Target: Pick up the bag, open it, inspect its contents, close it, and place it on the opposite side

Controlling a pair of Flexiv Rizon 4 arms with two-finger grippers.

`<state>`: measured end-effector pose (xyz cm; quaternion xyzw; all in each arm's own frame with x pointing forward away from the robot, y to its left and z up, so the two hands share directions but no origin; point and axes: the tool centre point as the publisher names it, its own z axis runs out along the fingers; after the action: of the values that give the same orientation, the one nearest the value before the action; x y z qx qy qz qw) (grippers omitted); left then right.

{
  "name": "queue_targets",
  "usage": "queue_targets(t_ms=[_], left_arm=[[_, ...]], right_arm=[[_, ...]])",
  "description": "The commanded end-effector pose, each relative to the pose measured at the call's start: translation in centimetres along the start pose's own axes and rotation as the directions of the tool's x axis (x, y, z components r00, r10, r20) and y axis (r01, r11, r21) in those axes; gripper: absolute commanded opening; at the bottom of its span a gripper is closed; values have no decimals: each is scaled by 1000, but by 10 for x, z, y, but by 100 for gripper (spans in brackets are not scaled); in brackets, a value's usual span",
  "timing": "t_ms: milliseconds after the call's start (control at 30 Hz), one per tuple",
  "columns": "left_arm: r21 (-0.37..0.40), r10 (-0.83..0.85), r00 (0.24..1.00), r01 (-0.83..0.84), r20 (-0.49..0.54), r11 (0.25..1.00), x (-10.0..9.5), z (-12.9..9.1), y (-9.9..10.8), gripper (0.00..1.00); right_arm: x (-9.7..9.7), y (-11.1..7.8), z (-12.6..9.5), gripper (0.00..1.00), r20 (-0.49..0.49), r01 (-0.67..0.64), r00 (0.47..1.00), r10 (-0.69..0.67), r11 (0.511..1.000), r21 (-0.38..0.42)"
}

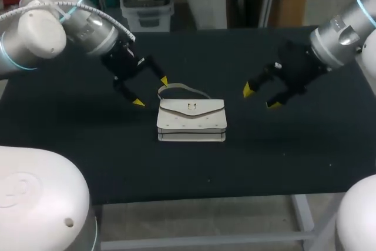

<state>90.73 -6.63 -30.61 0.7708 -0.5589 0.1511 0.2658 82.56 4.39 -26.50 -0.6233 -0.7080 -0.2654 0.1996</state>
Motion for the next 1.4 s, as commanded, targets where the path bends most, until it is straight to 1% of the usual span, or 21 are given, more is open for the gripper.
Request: queue_targets(t_ms=[33,233,267,300,367,400,433,467,500,533,667,700,900,1033,1133,1167,1200,1233,1267,1400], left_arm=[[6,1,1000,-1,-5,1000,-1,0,3,100],[6,1,1000,-1,-5,1000,-1,0,3,100],[24,40,999,-40,-24,999,-1,5,6,100],[30,76,997,-75,-30,997,-1,9,8,100],[24,142,987,-141,-69,990,-3,14,11,100],[32,171,982,-168,-85,985,-4,14,13,100],[41,180,979,-177,-98,983,-5,14,13,100],[42,225,968,-221,-108,974,-6,14,15,100],[61,234,965,-228,-122,972,-8,14,17,100],[62,239,963,-233,-126,971,-8,14,17,100],[66,287,945,-280,-157,958,-11,17,17,100],[65,289,942,-282,-167,957,-12,17,17,100],[47,296,931,-293,-212,955,-14,20,15,100],[33,296,929,-296,-223,955,-16,23,14,100],[25,279,932,-281,-230,959,-17,29,9,100],[12,268,933,-273,-242,962,-17,31,7,100],[6,264,933,-271,-245,963,-17,33,4,100],[6,264,933,-271,-244,963,-17,36,3,100],[6,261,934,-267,-244,964,-16,38,2,100],[-10,255,932,-267,-257,964,-15,45,-3,100]], right_arm=[[0,-4,0,100,1,0,1000,0,999,-40],[0,-4,0,100,1,0,1000,0,999,-40],[0,-4,0,100,1,0,1000,0,999,-40],[1,-5,7,100,-16,-18,1000,18,1000,-24],[3,-6,18,100,-15,-52,999,51,998,-26],[3,-5,22,100,-26,-80,997,79,997,-17],[2,-4,25,100,-28,-99,995,98,995,-28],[1,-2,27,100,-21,-139,990,139,989,-39],[0,-1,28,100,-43,-161,986,160,986,-32],[1,1,30,100,-57,-180,982,178,983,-43],[1,10,42,100,-92,-223,972,217,973,-59],[1,13,47,100,-121,-237,966,228,969,-65],[-2,27,72,100,-181,-308,938,295,950,-50],[-5,32,81,100,-202,-337,925,322,941,-40],[-5,35,86,100,-212,-351,918,336,936,-35],[-4,37,88,100,-213,-355,916,340,934,-36],[-4,38,90,100,-216,-358,914,343,933,-33],[-4,40,91,96,-219,-362,912,347,932,-31],[-4,40,92,95,-221,-366,910,351,930,-29],[-5,43,101,95,-240,-386,896,373,922,-11]])
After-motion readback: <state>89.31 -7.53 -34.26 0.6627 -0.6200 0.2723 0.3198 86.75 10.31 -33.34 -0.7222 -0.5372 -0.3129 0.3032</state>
